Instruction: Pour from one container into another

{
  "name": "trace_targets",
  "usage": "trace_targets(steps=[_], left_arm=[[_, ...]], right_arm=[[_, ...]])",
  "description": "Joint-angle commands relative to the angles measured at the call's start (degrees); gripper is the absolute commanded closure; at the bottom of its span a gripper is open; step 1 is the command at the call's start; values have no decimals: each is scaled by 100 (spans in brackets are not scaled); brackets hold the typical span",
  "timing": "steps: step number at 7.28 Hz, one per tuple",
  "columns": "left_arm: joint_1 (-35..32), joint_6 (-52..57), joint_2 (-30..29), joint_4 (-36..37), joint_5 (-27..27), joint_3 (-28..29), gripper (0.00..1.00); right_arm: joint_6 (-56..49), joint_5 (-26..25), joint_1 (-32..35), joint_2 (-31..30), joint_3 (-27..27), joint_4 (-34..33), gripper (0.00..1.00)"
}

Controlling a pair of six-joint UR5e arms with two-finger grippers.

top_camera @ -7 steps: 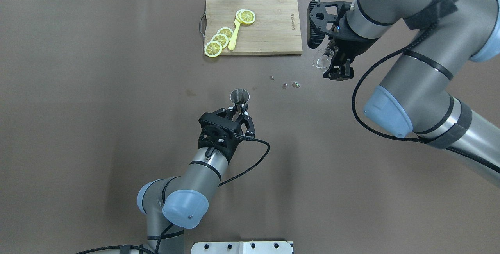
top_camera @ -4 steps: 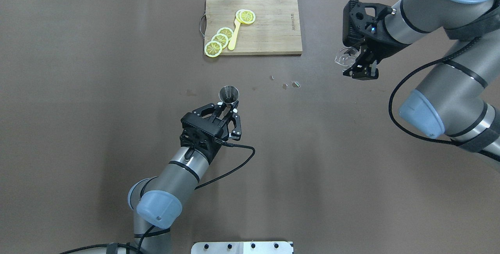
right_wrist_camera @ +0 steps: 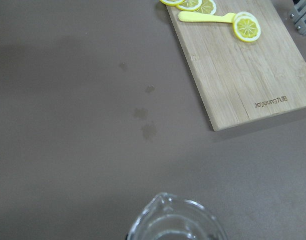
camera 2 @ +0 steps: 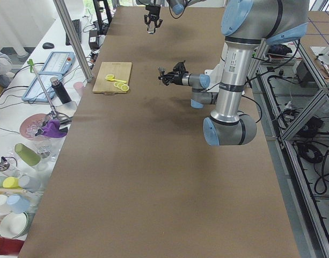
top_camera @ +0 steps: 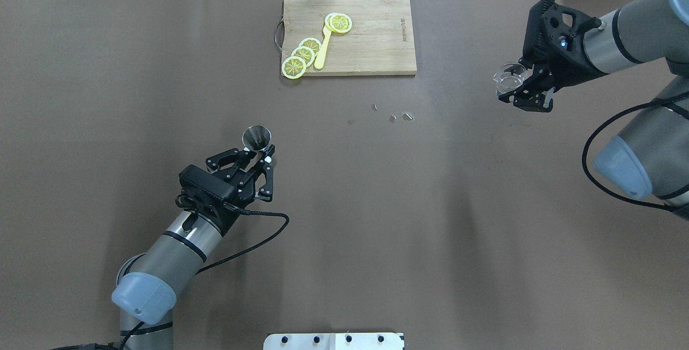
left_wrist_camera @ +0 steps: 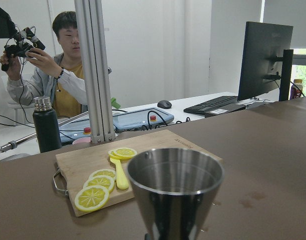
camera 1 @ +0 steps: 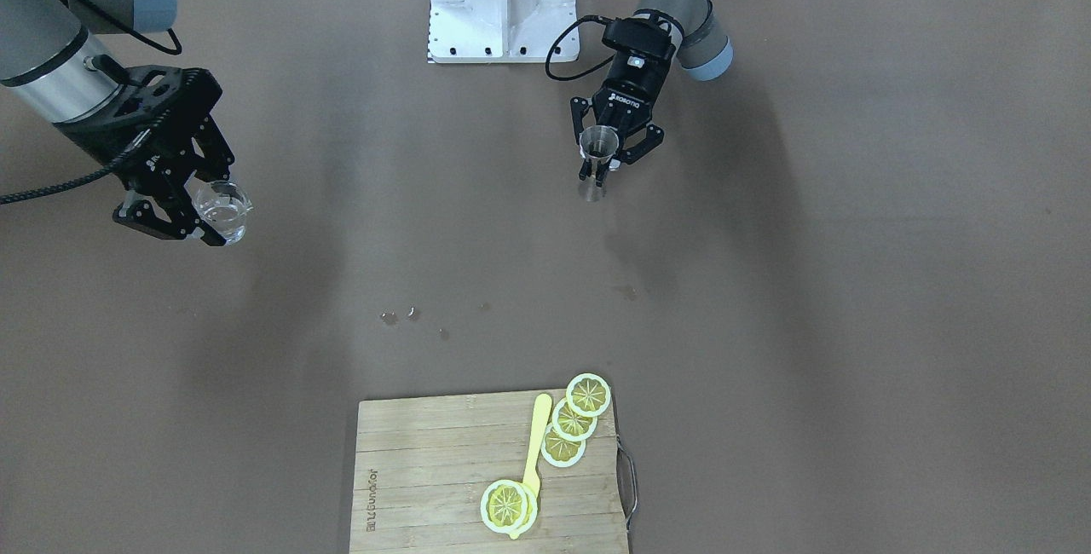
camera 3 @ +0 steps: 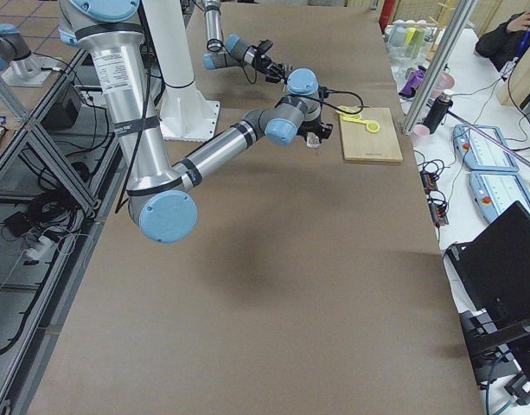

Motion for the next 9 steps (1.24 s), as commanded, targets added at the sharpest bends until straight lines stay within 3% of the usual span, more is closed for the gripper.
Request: trace_targets(steps=[1,2,4,5,7,9], left_arm=[[-265,378,341,-93,-222,-64,100],[-266,398,413,-390,-119,-90,100],[-205,302,1750,-691,574,-719,100],[-127,-342,2106,-787,1055,-705,100],[94,-1558,2118,-674,1209,-337,100],[42,-2774,2110,156,1235,-275,100]], right_arm=[[307,1,6,-482,-333,1433,100],[343,105,6,-501,-718,2111,100],[369,334,6,-527,-1343,3132,100],[404,344,6,-536,-1703,3642,100],[745,405,6,-519,-2276,4540,100],[887,396,-3,-449,-2880,5303,100]])
